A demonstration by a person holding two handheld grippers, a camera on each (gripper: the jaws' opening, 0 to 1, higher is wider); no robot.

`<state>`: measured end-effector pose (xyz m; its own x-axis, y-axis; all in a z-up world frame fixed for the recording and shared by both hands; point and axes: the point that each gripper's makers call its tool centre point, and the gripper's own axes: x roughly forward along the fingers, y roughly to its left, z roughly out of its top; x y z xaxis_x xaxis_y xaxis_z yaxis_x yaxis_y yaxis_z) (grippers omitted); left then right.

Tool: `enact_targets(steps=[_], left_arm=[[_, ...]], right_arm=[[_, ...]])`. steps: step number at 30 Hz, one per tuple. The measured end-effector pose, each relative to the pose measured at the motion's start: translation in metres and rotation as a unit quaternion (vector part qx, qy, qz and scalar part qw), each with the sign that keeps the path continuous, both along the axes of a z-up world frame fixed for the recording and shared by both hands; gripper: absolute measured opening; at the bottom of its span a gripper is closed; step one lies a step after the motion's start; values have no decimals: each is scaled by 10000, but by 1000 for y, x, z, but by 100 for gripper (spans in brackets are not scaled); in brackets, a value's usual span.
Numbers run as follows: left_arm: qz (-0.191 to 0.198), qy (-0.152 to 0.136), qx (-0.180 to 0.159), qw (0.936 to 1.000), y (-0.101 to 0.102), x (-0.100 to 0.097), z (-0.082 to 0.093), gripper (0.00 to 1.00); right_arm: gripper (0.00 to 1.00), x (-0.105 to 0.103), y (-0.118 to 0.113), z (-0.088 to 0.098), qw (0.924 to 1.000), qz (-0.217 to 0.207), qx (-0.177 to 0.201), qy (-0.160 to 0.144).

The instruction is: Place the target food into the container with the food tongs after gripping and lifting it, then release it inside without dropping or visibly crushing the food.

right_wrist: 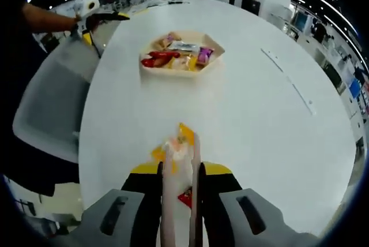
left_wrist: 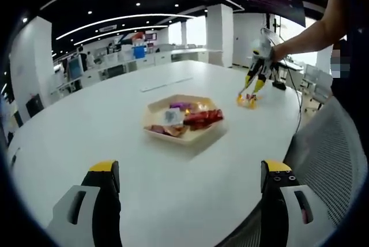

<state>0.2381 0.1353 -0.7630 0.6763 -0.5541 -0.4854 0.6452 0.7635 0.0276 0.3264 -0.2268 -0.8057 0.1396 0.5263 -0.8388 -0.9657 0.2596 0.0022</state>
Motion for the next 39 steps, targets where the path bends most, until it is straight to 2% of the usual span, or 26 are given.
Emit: enact_targets(steps=[6, 7, 9, 14, 23, 27, 32, 34, 39], left_arm=[[0, 13, -22, 10000, 0, 0, 0, 99], [3, 11, -25, 10000, 0, 0, 1, 99], [3, 20, -31, 10000, 0, 0, 0, 99], [-1, -12, -44, 10000, 0, 0, 1, 99], [25, -68, -91, 9999, 1, 1, 4, 99], [-2, -76, -99, 9999, 0, 1, 5, 99], [-5, -92, -131, 9999, 0, 1, 5, 99], [-9, -103, -136, 9999, 0, 1, 6, 99], [6, -126, -163, 9998, 0, 1, 8, 99]], right_arm=[[25, -1, 0, 0, 9997, -28, -187, 122], [25, -2, -1, -1, 9992, -122, -284, 244], [24, -2, 0, 0, 9991, -60, -352, 209], [24, -3, 1, 1, 9960, -258, -672, 521], [24, -1, -5, 3, 9899, -523, -1052, 794], [24, -4, -13, 5, 9838, -634, -1361, 978], [24, -10, -17, 5, 9726, -809, -1743, 1309], [24, -9, -16, 2, 9678, -979, -1819, 1437], [24, -4, -8, 5, 9639, -1143, -1893, 1485]])
